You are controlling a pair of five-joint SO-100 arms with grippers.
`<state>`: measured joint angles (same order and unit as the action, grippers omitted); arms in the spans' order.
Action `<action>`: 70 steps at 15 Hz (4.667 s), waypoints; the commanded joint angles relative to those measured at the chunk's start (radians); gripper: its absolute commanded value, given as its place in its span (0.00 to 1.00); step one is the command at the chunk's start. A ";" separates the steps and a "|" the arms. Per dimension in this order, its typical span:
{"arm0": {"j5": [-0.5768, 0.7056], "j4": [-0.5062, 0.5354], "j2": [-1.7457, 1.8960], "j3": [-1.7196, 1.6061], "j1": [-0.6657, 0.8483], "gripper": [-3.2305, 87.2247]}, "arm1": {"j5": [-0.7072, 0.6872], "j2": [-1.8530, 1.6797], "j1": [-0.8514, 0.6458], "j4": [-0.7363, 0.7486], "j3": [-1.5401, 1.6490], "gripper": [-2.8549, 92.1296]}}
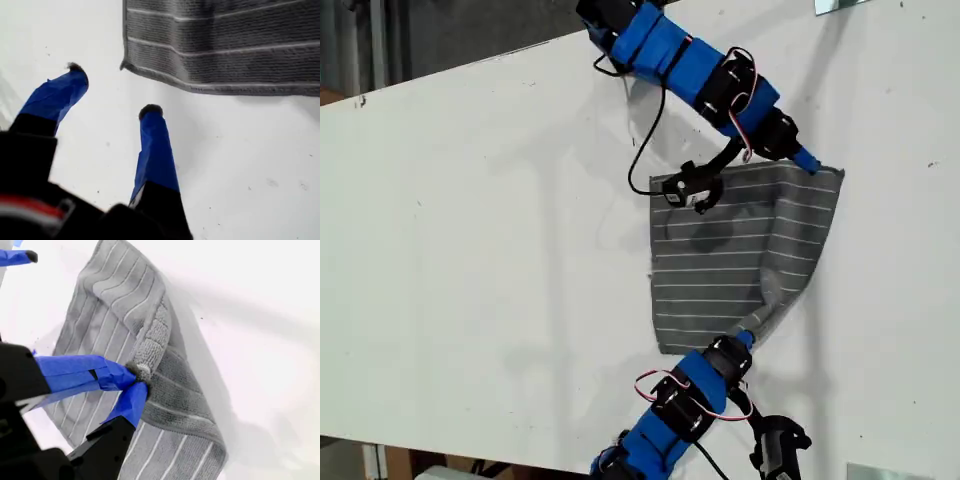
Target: Grasp corners of a square towel and fold twice.
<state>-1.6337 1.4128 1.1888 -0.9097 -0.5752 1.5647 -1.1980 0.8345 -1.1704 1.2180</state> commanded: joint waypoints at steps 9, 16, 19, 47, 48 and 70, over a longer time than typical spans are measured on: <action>-0.026 -0.097 -0.034 0.012 -0.038 0.03 | -0.038 0.333 0.012 0.471 -0.097 0.32; -0.026 -0.112 -0.052 0.012 -0.043 0.03 | 0.078 0.446 -0.048 0.402 -0.132 0.05; -0.026 -0.123 -0.058 0.012 -0.044 0.03 | 0.222 0.417 -0.035 0.236 -0.124 0.03; -0.017 -0.158 -0.077 0.020 -0.044 0.03 | 0.028 0.400 0.018 0.638 -0.121 0.28; -0.014 -0.161 -0.077 0.020 -0.043 0.03 | 0.057 0.357 0.025 0.623 -0.060 0.28; -0.002 -0.195 -0.100 0.018 -0.049 0.03 | 0.152 -0.026 0.038 0.029 0.055 0.29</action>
<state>-1.6460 1.2395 1.0784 -0.9097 -0.6105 1.6705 -1.1229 0.8498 -1.1397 1.2563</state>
